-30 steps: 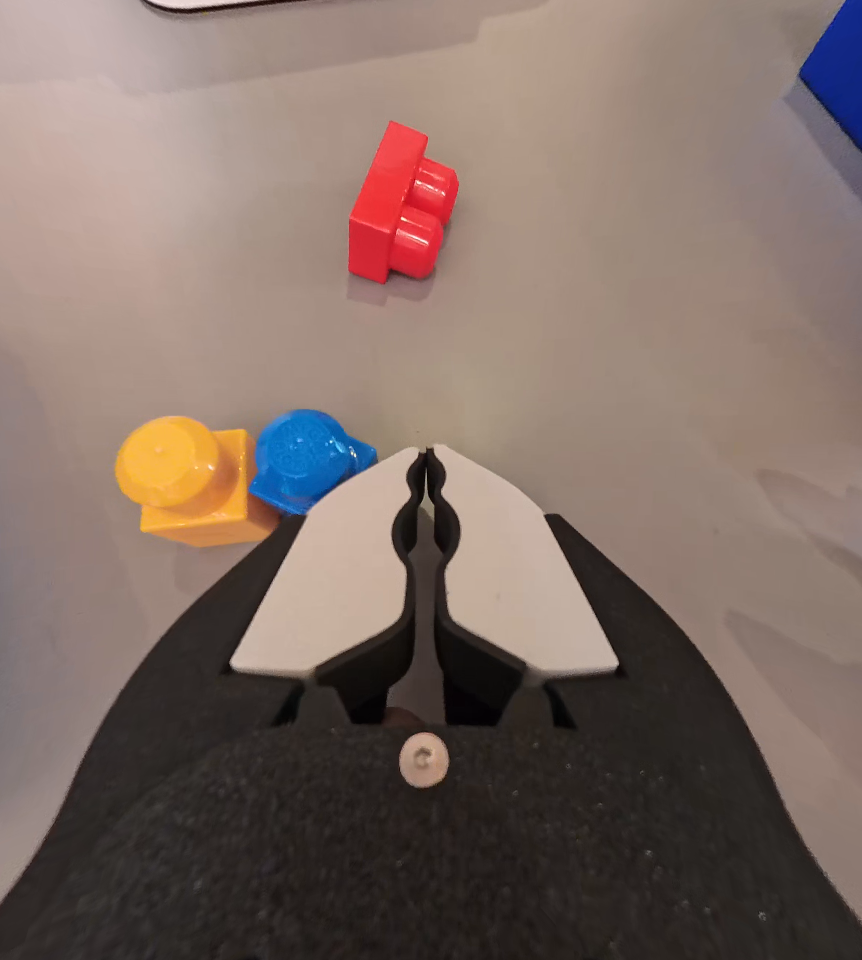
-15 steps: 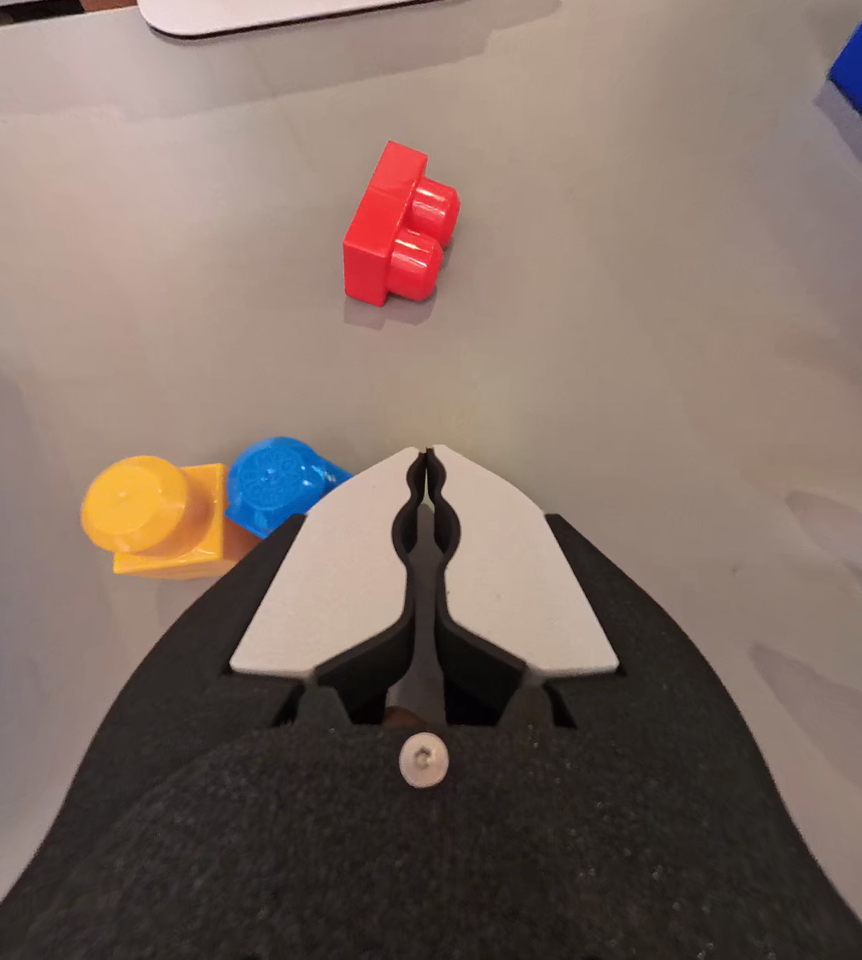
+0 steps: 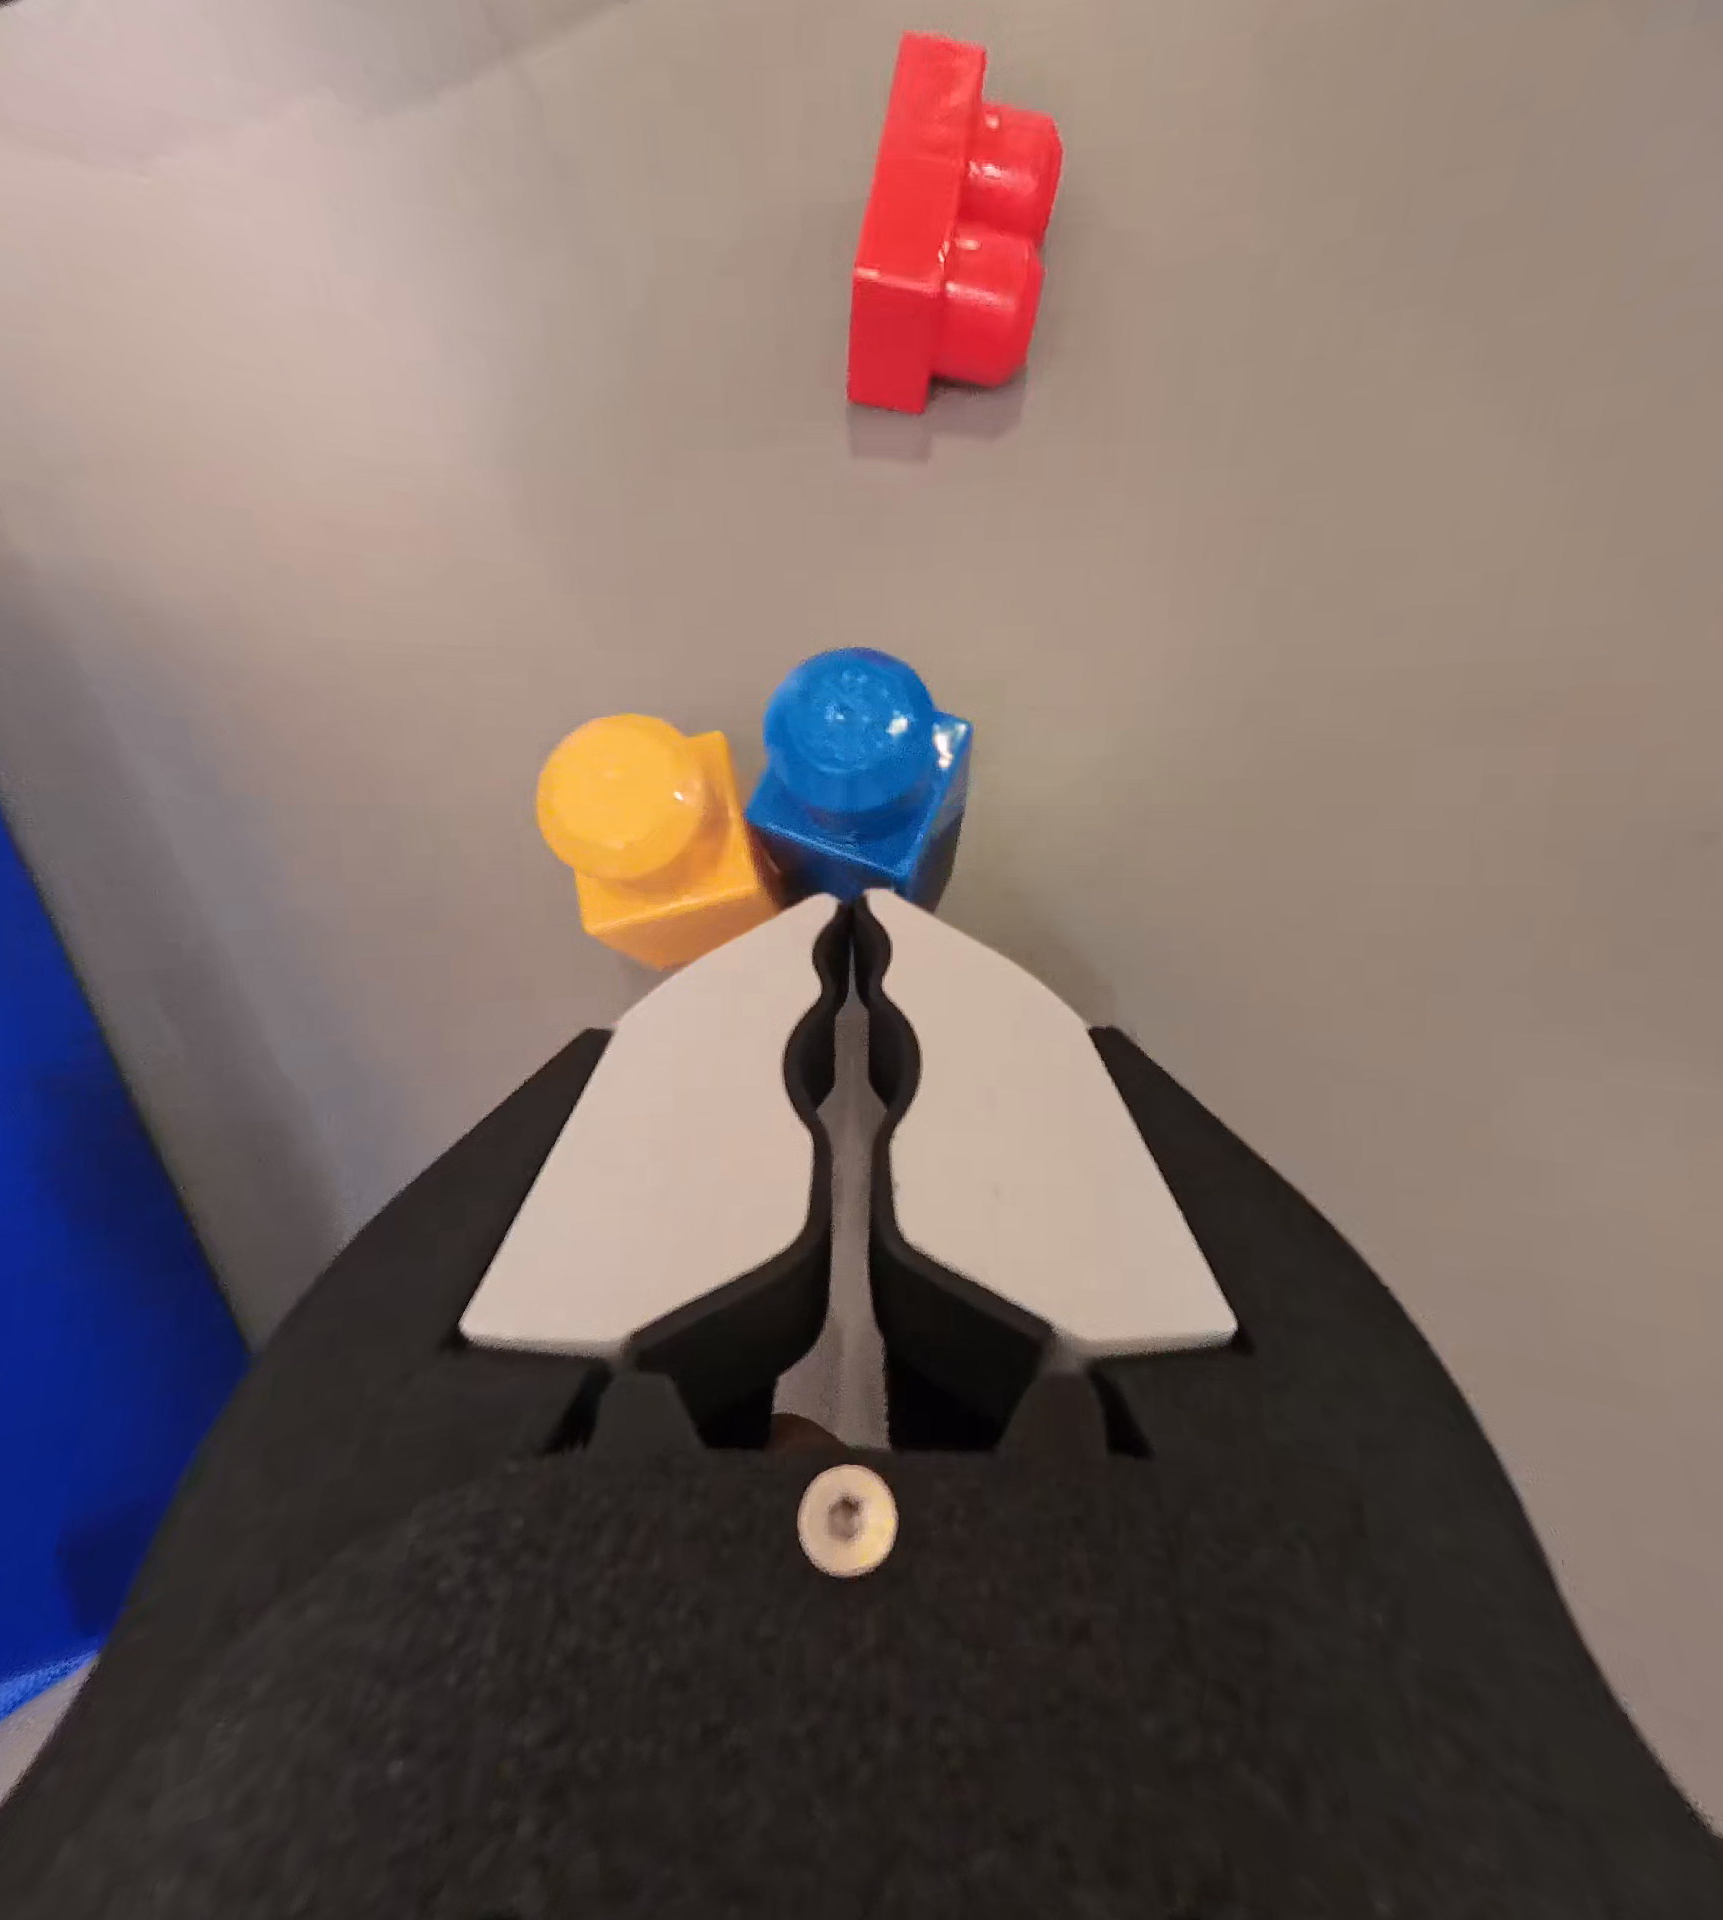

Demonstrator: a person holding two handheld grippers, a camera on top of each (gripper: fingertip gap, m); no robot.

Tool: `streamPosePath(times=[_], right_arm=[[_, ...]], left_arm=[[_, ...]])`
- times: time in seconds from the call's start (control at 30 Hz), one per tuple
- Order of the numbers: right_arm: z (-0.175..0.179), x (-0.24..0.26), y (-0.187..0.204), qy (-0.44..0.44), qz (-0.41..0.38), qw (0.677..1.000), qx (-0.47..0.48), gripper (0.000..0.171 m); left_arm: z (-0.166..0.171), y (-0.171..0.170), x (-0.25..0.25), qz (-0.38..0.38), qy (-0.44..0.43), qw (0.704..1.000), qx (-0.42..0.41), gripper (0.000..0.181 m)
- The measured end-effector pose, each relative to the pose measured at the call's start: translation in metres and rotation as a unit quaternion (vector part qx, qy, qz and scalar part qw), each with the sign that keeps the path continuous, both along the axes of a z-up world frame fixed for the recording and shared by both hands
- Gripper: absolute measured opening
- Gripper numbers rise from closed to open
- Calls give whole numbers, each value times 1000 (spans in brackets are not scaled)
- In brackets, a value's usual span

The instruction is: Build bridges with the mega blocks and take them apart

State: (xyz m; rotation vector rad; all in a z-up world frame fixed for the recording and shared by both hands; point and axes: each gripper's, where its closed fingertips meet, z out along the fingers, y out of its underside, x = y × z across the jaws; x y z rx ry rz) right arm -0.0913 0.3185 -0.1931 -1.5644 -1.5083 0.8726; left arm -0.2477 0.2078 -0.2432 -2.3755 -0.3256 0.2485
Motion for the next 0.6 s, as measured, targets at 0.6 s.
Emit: streamPosePath(times=[0.6], right_arm=[[2,2,2,1,-2,1000,3,64]], left_arm=[[32,17,-1,17,64,995,74,0]])
